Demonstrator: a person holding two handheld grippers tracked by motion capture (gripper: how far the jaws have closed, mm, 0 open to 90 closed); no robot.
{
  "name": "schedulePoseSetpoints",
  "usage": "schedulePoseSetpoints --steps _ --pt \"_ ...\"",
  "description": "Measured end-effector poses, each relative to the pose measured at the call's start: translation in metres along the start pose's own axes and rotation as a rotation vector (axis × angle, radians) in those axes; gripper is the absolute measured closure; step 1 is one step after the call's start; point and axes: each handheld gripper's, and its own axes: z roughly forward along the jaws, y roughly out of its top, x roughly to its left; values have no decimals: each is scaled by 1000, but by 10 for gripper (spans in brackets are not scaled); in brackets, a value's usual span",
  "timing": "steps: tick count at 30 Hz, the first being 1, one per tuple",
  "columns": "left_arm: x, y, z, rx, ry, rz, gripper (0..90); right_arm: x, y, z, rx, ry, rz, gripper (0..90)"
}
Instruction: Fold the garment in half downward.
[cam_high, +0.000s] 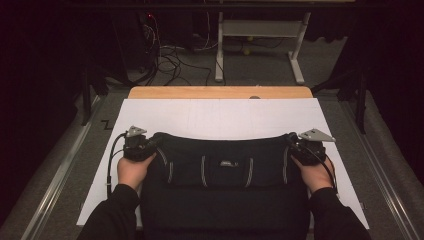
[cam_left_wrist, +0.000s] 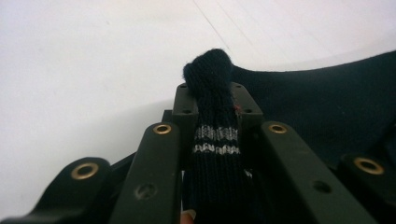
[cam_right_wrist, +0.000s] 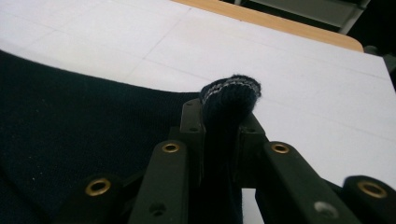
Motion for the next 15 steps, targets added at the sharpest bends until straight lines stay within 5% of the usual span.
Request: schedulePoseSetpoints --steps 6,10,15 --pt "3 23 4 -12 49 25 726 -3 27 10 -19 -50 -24 786" --pt "8 34 2 -57 57 -28 724 -3 45 8 -64 -61 -13 782" --pt "11 29 18 9 91 -36 691 -5 48 16 -35 -50 -10 759"
